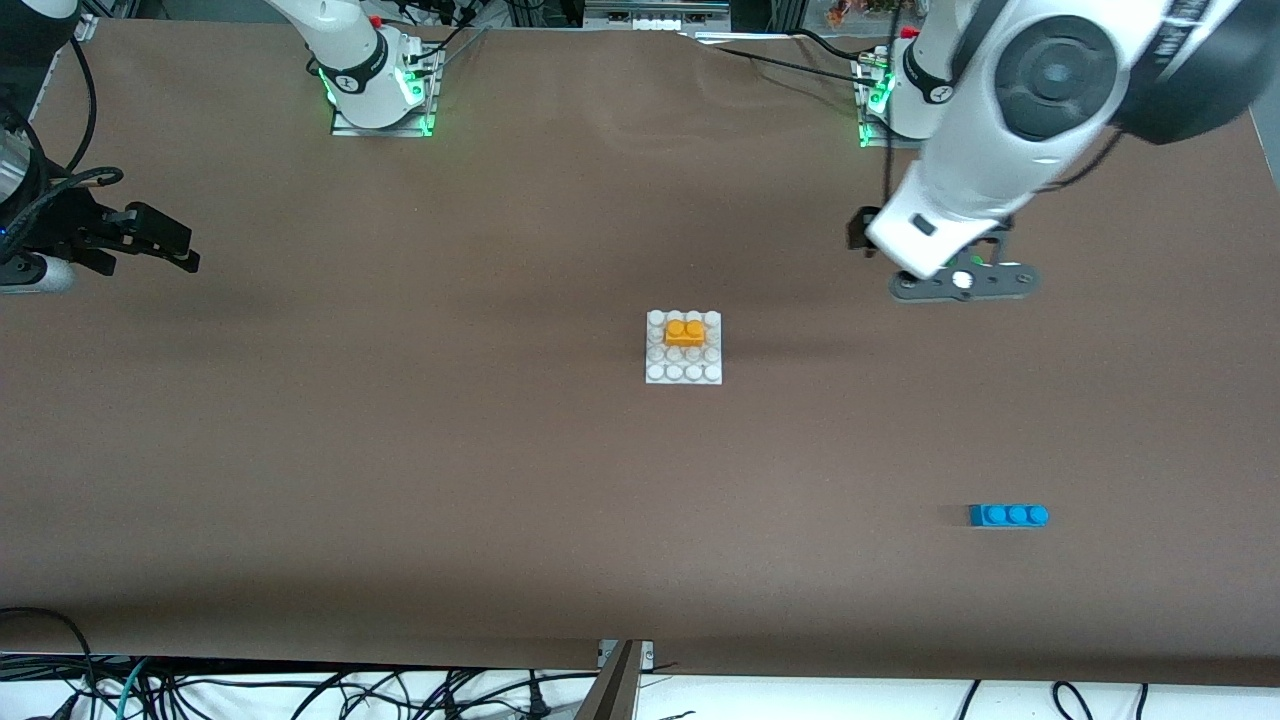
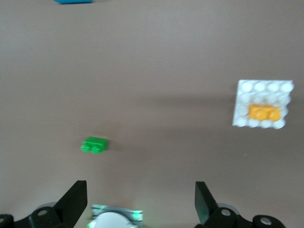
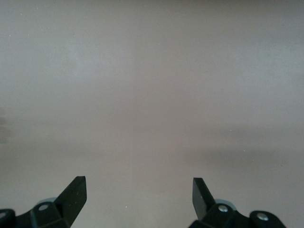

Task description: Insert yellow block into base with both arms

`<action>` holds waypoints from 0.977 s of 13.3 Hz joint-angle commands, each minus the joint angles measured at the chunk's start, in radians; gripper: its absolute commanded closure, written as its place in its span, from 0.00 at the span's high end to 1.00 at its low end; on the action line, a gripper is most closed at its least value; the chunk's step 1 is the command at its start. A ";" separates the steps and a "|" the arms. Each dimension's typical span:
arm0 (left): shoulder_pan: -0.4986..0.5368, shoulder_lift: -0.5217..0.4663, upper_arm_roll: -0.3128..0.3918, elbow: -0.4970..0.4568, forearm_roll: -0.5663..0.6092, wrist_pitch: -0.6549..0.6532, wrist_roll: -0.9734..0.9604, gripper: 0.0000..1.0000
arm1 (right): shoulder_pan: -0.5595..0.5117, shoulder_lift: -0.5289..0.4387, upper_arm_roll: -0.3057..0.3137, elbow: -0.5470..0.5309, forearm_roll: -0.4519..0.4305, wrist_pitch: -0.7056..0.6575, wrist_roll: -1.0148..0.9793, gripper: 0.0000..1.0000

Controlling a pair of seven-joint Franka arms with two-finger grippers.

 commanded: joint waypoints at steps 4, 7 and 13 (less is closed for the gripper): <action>0.272 -0.035 -0.012 -0.064 -0.129 0.003 0.374 1.00 | 0.002 -0.011 -0.002 -0.004 0.015 -0.001 -0.011 0.99; 0.139 -0.190 0.161 -0.252 -0.132 0.190 0.365 1.00 | 0.005 -0.008 -0.002 -0.004 0.014 -0.001 -0.011 0.99; 0.138 -0.296 0.168 -0.363 -0.121 0.287 0.359 1.00 | 0.005 -0.008 -0.002 -0.004 0.015 -0.009 -0.011 0.99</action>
